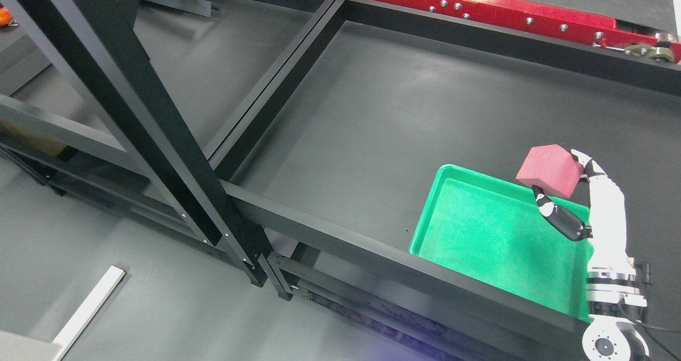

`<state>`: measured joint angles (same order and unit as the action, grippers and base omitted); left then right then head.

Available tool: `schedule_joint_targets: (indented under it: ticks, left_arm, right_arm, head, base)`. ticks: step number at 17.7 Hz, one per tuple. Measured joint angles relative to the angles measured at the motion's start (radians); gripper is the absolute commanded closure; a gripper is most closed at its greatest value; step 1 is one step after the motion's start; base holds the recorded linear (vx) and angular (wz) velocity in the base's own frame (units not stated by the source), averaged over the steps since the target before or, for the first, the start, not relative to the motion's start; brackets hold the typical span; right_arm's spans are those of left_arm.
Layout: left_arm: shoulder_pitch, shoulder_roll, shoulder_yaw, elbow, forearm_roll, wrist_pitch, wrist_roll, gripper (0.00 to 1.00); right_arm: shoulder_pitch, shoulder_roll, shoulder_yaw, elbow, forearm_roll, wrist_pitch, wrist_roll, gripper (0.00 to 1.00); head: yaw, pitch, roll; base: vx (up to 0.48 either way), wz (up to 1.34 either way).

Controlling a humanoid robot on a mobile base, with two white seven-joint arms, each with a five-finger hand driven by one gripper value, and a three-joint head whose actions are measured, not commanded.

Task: Pick pink block from left shelf to tray
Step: 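Lift the pink block up out of the green tray with the right hand, then turn and drive toward the white desk holding the block in the right hand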

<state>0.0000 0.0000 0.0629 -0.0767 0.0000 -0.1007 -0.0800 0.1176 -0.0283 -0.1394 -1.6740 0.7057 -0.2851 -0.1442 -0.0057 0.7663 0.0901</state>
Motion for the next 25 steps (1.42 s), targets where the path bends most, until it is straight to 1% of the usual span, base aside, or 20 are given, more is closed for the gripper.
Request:
schedule_joint_targets:
  ticks: [14,25]
  left_arm:
    - [0.000,0.000,0.000,0.000,0.000,0.000,0.000,0.00]
    - [0.000,0.000,0.000,0.000,0.000,0.000,0.000,0.00]
  right_arm:
    - [0.003,0.022,-0.011,-0.007,-0.022,0.000,0.000,0.95]
    - [0.013,0.026,-0.014,-0.008,-0.031,-0.002,0.001,0.95]
  head:
    - [0.0000,0.000,0.000]
    - [0.0000,0.000,0.000]
  base:
    - [-0.021,0.16]
    - [-0.054,0.57]
